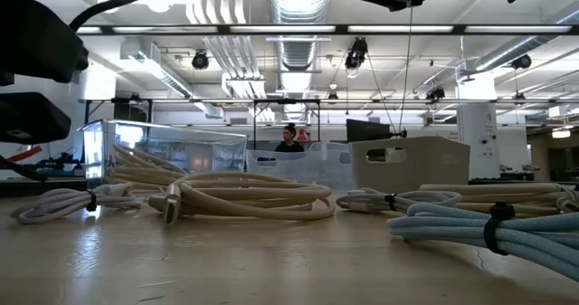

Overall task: Pick & Place USB Port
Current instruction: Put the light brown HDMI cable into the left transparent bin, then put the light brown HDMI cable into the right transparent bin

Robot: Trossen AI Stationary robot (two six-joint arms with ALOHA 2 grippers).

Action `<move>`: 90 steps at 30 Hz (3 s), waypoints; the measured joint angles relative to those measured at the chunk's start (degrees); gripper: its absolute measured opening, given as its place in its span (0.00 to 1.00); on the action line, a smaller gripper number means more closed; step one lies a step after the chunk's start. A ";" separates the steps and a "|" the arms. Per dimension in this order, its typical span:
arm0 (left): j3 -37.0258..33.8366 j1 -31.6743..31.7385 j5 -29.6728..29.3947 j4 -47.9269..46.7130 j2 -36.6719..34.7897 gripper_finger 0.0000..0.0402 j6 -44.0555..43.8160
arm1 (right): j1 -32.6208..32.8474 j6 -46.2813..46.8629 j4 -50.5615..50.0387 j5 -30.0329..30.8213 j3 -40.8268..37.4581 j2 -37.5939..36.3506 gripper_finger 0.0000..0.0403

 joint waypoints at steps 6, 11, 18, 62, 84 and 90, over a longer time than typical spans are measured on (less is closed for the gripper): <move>1.78 0.32 -5.98 -1.57 -3.77 0.07 -0.22 | 0.00 0.00 0.00 0.00 0.00 0.00 0.44; 7.21 1.15 -13.20 -9.88 -6.81 0.07 3.88 | 0.00 0.00 0.03 -0.02 0.00 0.00 0.44; 15.79 4.67 -25.34 -25.33 -11.31 0.07 6.02 | 0.00 0.00 0.03 0.00 0.00 0.00 0.44; 5.88 52.51 -46.40 -27.27 -12.76 0.08 4.09 | 0.00 -1.03 0.05 0.00 0.00 0.00 0.44; 6.97 51.99 -40.44 -27.77 -12.52 0.41 16.58 | 0.00 -1.07 0.05 0.00 0.00 0.00 0.44; 14.31 50.32 -40.50 -31.22 -12.69 0.42 20.83 | 0.00 -1.07 0.05 0.00 0.00 0.00 0.44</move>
